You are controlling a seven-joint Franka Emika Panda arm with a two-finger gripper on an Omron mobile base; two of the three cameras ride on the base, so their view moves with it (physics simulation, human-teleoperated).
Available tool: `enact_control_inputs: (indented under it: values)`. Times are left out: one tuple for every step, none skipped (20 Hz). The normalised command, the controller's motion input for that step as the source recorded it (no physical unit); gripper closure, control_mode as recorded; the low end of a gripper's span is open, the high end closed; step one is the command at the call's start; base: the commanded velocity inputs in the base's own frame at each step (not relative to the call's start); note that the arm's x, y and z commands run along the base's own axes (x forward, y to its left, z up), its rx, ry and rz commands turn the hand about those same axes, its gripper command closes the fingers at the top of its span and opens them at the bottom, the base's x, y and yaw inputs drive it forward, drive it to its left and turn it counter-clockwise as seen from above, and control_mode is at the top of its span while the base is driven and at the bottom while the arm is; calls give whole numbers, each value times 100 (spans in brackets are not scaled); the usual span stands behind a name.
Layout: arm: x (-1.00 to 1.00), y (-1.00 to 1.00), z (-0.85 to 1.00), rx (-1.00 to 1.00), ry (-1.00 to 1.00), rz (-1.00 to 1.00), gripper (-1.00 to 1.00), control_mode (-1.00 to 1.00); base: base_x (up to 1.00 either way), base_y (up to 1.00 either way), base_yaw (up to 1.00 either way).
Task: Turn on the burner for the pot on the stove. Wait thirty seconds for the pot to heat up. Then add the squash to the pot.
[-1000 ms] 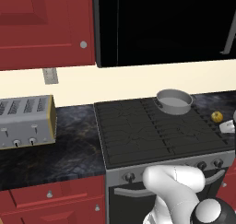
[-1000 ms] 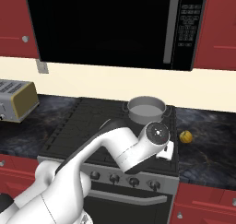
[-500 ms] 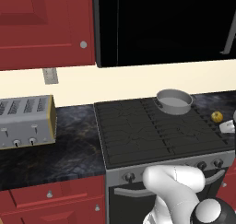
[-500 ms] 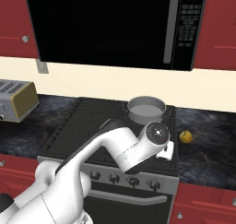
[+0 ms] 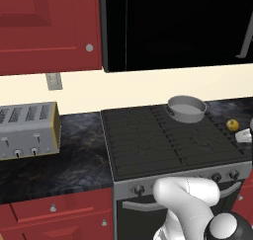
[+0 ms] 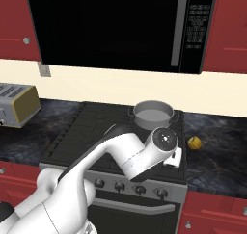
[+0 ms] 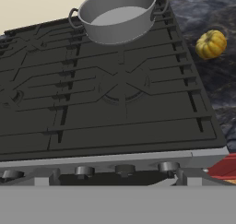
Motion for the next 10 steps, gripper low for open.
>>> enact_control_inputs:
  values:
    - [0,0,0,0,0,0,-100,-100,0,0,0]
    - [0,0,0,0,0,0,-100,-100,0,0,0]
    - [0,0,0,0,0,0,-100,-100,0,0,0]
    - [0,0,0,0,0,0,-100,-100,0,0,0]
    - [0,0,0,0,0,0,-100,-100,0,0,0]
    - [0,0,0,0,0,0,-100,-100,0,0,0]
    - [0,0,0,0,0,0,-100,-100,0,0,0]
    - [0,0,0,0,0,0,-100,-100,0,0,0]
    - [0,0,0,0,0,0,-100,-100,0,0,0]
    - [0,0,0,0,0,0,-100,-100,0,0,0]
